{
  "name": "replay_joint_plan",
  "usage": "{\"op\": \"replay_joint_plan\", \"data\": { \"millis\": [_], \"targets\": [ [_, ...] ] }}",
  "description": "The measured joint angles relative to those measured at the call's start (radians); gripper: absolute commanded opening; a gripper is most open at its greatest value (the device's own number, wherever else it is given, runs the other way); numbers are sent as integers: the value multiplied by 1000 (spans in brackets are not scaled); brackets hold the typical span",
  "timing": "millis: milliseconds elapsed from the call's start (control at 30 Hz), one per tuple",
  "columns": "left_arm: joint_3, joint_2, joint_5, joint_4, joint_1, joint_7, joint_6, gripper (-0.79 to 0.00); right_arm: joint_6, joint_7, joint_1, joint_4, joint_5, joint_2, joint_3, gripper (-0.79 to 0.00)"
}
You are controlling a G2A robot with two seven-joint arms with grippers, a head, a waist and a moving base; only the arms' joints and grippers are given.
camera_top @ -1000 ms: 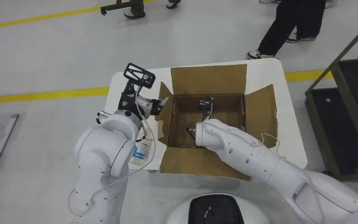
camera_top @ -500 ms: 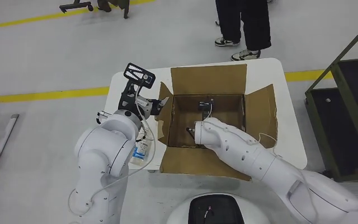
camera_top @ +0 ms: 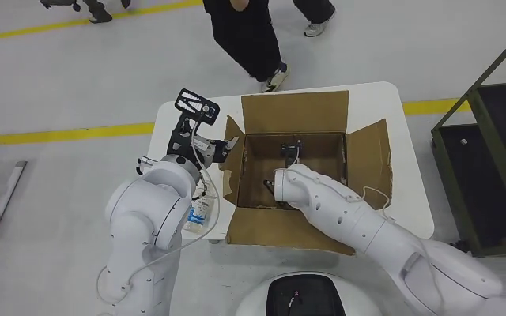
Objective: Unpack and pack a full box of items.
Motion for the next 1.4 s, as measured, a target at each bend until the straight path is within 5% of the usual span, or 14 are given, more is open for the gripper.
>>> {"op": "replay_joint_plan", "data": {
  "millis": [300, 567, 767, 1100, 1400],
  "targets": [
    [0, 0, 0, 0, 0, 0, 0, 0, -28, -87, -78, -163, -31, 25, 78, -785],
    [0, 0, 0, 0, 0, 0, 0, 0, -131, -137, -319, -579, -110, 124, 309, -785],
    [0, 0, 0, 0, 0, 0, 0, 0, -218, -33, -497, -792, -217, 189, 499, -785],
    [0, 0, 0, 0, 0, 0, 0, 0, -338, -30, -562, -831, -185, 202, 573, -785],
    [0, 0, 0, 0, 0, 0, 0, 0, -271, 67, -358, -564, -246, 158, 407, -785]
  ]
}}
